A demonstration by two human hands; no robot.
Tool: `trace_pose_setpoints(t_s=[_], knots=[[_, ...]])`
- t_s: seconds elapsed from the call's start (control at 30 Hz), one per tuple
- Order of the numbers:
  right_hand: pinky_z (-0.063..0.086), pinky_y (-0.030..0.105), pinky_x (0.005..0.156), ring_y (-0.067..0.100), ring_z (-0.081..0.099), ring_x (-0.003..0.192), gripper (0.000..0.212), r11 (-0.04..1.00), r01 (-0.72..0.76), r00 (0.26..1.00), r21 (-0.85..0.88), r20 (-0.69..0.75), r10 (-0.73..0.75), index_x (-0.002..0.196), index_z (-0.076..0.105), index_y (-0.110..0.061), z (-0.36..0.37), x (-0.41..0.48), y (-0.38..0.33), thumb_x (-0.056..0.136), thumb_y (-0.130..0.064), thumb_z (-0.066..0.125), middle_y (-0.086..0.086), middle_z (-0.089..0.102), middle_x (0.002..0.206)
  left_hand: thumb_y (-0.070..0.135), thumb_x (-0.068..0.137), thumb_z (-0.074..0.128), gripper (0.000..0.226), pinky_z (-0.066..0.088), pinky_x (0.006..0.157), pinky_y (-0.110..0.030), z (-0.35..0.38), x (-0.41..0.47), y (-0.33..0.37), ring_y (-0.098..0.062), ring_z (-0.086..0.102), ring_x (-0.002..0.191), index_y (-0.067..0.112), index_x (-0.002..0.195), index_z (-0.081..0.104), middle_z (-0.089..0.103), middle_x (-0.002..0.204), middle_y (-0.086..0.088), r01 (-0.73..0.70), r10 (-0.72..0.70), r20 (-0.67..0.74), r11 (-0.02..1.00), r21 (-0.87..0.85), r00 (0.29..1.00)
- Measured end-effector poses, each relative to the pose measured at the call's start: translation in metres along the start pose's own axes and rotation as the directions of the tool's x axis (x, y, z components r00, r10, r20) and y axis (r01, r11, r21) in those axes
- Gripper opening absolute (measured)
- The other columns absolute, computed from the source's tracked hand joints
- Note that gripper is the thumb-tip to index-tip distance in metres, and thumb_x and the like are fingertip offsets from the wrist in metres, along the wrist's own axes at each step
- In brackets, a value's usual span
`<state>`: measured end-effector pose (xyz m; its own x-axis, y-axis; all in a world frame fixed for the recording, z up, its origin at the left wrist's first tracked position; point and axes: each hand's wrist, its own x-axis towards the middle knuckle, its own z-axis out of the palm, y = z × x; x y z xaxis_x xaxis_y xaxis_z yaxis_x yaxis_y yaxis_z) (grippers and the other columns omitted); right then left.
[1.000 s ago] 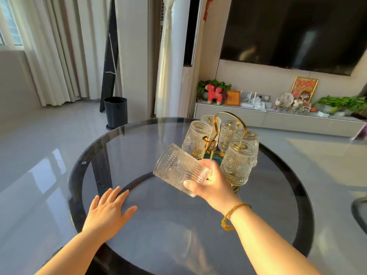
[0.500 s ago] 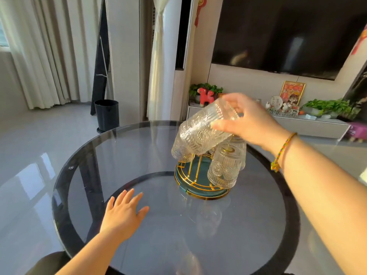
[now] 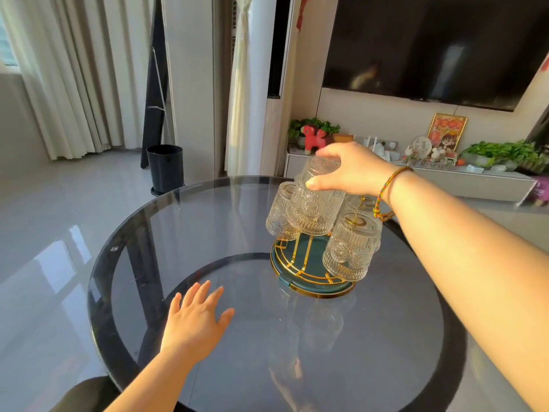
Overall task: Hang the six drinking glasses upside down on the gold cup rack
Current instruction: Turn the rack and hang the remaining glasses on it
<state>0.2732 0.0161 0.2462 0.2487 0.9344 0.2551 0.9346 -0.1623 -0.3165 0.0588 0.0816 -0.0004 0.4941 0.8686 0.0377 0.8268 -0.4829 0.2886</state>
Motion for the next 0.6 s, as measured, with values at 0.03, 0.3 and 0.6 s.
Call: trace_pose_setpoints(t_s=[0.03,0.3,0.6], knots=[[0.031,0.031,0.103,0.024,0.037,0.129,0.071,1.0,-0.008,1.0,0.006,0.003,0.008,0.13,0.039,-0.009,0.005,0.001,0.002,0.071,-0.034,0.069,0.01,0.04,0.142,0.053,0.088,0.023,0.057,-0.003,0.115,-0.04,0.0,0.0,0.0,-0.017,-0.003,0.141,0.03,0.139,0.012,0.007,0.154,0.003,0.0,0.0,0.0,1.0,0.002,1.0],[0.032,0.033,0.103,0.025,0.038,0.128,0.073,0.997,-0.066,0.996,-0.033,0.062,0.068,0.13,0.039,-0.012,0.035,0.006,0.015,0.069,-0.036,0.07,0.01,0.041,0.142,0.054,0.088,0.023,0.057,-0.003,0.115,-0.039,0.0,0.0,0.0,-0.017,-0.003,0.141,0.03,0.139,0.012,0.008,0.154,0.003,0.003,-0.003,-0.003,1.0,0.006,1.0],[0.037,0.034,0.099,0.028,0.04,0.125,0.071,0.992,-0.12,0.982,-0.034,0.144,0.124,0.13,0.038,-0.012,0.063,0.008,0.015,0.07,-0.036,0.068,0.012,0.041,0.139,0.053,0.088,0.024,0.056,-0.003,0.115,-0.04,-0.002,0.0,-0.001,-0.018,-0.002,0.141,0.03,0.139,0.013,0.008,0.154,0.001,0.003,-0.003,0.004,1.0,0.005,1.0]])
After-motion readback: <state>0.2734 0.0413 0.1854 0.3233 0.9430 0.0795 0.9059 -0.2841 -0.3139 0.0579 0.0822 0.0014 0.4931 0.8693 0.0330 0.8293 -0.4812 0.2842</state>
